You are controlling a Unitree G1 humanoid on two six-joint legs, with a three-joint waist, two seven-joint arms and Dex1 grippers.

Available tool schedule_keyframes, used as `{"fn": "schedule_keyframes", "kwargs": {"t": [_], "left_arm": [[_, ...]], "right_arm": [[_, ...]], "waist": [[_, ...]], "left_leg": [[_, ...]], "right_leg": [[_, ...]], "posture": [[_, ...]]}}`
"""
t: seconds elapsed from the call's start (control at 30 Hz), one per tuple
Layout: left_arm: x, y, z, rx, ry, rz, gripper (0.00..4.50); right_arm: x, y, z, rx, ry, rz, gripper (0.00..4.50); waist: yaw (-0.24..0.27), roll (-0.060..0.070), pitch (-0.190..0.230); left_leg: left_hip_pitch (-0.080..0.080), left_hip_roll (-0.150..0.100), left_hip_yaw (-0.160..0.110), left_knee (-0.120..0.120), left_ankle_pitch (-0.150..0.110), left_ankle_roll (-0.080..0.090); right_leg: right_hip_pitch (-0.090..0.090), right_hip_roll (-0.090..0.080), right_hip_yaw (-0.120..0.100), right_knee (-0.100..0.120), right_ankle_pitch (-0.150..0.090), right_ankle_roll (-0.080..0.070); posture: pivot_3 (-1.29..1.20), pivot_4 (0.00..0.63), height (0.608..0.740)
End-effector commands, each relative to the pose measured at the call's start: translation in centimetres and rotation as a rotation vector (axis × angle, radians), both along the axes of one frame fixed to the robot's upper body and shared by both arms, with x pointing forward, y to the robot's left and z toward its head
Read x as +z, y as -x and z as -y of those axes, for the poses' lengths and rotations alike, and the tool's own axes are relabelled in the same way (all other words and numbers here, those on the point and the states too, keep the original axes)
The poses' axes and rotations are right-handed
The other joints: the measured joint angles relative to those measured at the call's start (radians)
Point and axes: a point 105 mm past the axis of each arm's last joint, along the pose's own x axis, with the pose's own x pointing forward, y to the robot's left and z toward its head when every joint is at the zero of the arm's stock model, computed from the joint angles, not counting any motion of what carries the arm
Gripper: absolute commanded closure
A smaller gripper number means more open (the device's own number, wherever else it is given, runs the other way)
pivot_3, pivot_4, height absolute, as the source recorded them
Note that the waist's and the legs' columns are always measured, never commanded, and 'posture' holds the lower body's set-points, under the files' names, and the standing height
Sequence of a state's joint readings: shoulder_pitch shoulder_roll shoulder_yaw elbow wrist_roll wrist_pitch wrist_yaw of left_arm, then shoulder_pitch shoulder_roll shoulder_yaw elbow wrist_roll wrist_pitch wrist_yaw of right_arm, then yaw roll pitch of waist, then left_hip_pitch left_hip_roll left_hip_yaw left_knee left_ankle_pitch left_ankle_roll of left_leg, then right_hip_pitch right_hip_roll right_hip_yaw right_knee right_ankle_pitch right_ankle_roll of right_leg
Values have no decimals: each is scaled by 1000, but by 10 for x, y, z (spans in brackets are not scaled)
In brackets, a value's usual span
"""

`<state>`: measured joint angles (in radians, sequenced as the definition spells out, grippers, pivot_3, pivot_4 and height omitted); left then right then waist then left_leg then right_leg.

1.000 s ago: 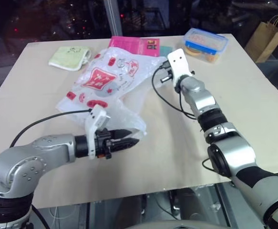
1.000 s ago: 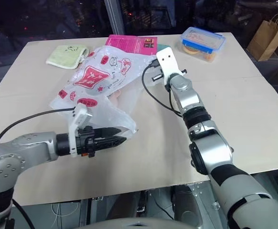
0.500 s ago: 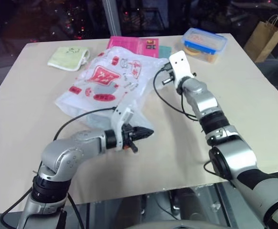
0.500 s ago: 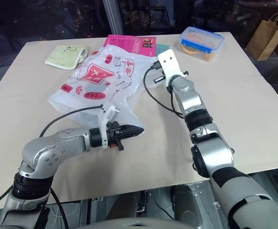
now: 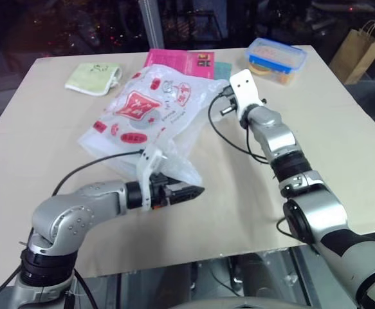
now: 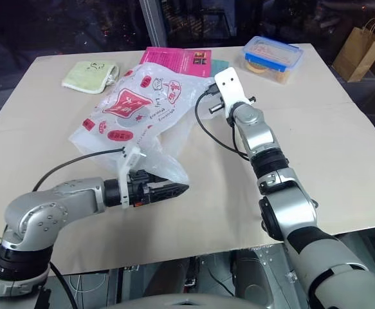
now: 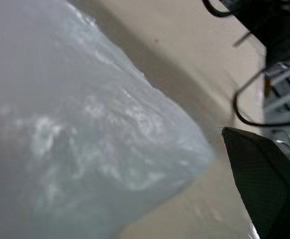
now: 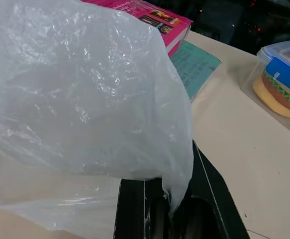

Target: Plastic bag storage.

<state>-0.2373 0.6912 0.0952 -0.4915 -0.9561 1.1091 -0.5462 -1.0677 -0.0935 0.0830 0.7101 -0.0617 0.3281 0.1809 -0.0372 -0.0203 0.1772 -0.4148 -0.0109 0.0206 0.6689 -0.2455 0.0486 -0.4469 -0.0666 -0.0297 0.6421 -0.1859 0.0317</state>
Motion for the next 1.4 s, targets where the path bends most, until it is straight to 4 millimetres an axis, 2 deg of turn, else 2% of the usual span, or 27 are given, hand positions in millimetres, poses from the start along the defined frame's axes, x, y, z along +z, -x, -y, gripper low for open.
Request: {"fn": "schedule_keyframes", "kwargs": {"t": [0.03, 0.17, 0.27, 0.33, 0.47, 0.53, 0.57, 0.6, 0.67, 0.77, 0.93, 1.03, 1.1, 1.2, 1.27, 1.4], "left_arm": [[-2, -13, 11, 9, -42, 61, 558], [-13, -25, 43, -19, -27, 85, 558], [8, -28, 53, -16, 165, 87, 1239], [41, -24, 46, -16, 350, 127, 2314], [125, -6, 12, -81, 728, 161, 3643], [170, -7, -13, -73, 846, 205, 4453], [197, -15, -31, -35, 879, 261, 4453], [216, -20, -43, -9, 900, 295, 4453], [242, -36, -62, 55, 925, 355, 4453], [271, -63, -82, 151, 925, 447, 4453], [314, -91, -99, 245, 930, 569, 4453], [339, -102, -93, 254, 927, 622, 4453], [344, -104, -85, 223, 922, 613, 4453], [340, -106, -66, 145, 870, 579, 4453], [333, -105, -57, 103, 838, 550, 4453], [333, -103, -58, 92, 838, 544, 4453]], "right_arm": [[18, 2, -2, 15, -5, 59, 4500], [18, 2, 0, 13, -5, 59, 4500], [18, 2, 4, 7, 0, 59, 4500], [21, 2, 9, 2, -2, 66, 4500], [46, 4, 21, 37, -98, 83, 4500], [67, 9, 23, 102, -173, 77, 4500], [89, 12, 24, 150, -237, 84, 4500], [104, 16, 24, 186, -279, 90, 4500], [142, 21, 28, 232, -379, 118, 4500], [188, 26, 36, 257, -472, 169, 4500], [240, 37, 52, 271, -545, 242, 4500], [277, 53, 70, 266, -567, 322, 4500], [287, 62, 77, 266, -562, 346, 4500], [295, 80, 84, 276, -559, 364, 4500], [289, 92, 85, 278, -548, 357, 4500], [278, 106, 93, 238, -547, 346, 4500]], "waist": [[4, 0, 0], [10, -1, 0], [8, 0, 0], [3, 0, 0], [2, -1, 0], [7, -1, 0], [11, -1, 1], [13, -1, 1], [15, -1, 1], [22, -1, 1], [28, -3, 1], [24, -3, 3], [19, -3, 3], [11, -3, 3], [2, -3, 3], [-7, -2, 4]], "left_leg": [[0, 0, 0, 0, 0, 0], [0, -2, 0, 1, 0, 1], [0, -1, 1, 0, 0, 1], [-1, 1, 1, 0, 0, 0], [-2, 3, 0, 1, 0, 0], [-2, 2, -1, 2, 0, 0], [-2, 2, -1, 2, 0, 1], [-2, 1, -2, 4, -1, 1], [-3, -1, -1, 4, -2, 4], [0, -2, 1, 3, -2, 3], [-3, -3, 0, 1, -2, 4], [-10, -3, -1, 2, -3, 5], [-18, -4, -1, 1, -3, 5], [-17, -2, -1, -3, -3, 5], [-18, -1, -1, -5, -3, 5], [-19, -1, 0, -5, -3, 6]], "right_leg": [[0, 0, 0, 0, 0, 0], [1, -1, 0, 0, 0, 0], [0, 0, 0, 0, 0, 0], [0, 0, 1, 0, 0, 0], [-1, -4, 3, 0, 0, 0], [-1, -4, 2, 0, 0, 0], [0, -4, 2, 0, 0, 0], [0, -2, 1, 0, 0, 0], [0, -1, -1, 0, 0, 0], [1, 0, 0, 0, 0, 1], [2, 2, -3, -3, 0, 1], [-3, 2, -4, -5, 0, 2], [-10, 1, -5, -8, 1, 3], [-10, 1, -5, -12, -2, 5], [-10, 0, -5, -14, -2, 6], [-11, -1, -5, -14, -2, 6]], "posture": [[0, 150, 740], [0, 150, 740], [0, 150, 740], [0, 150, 740], [0, 150, 740], [0, 150, 740], [0, 150, 740], [0, 150, 740], [0, 150, 740], [0, 150, 740], [0, 150, 740], [0, 150, 740], [0, 150, 740], [0, 150, 740], [0, 150, 740], [0, 150, 740]]}}
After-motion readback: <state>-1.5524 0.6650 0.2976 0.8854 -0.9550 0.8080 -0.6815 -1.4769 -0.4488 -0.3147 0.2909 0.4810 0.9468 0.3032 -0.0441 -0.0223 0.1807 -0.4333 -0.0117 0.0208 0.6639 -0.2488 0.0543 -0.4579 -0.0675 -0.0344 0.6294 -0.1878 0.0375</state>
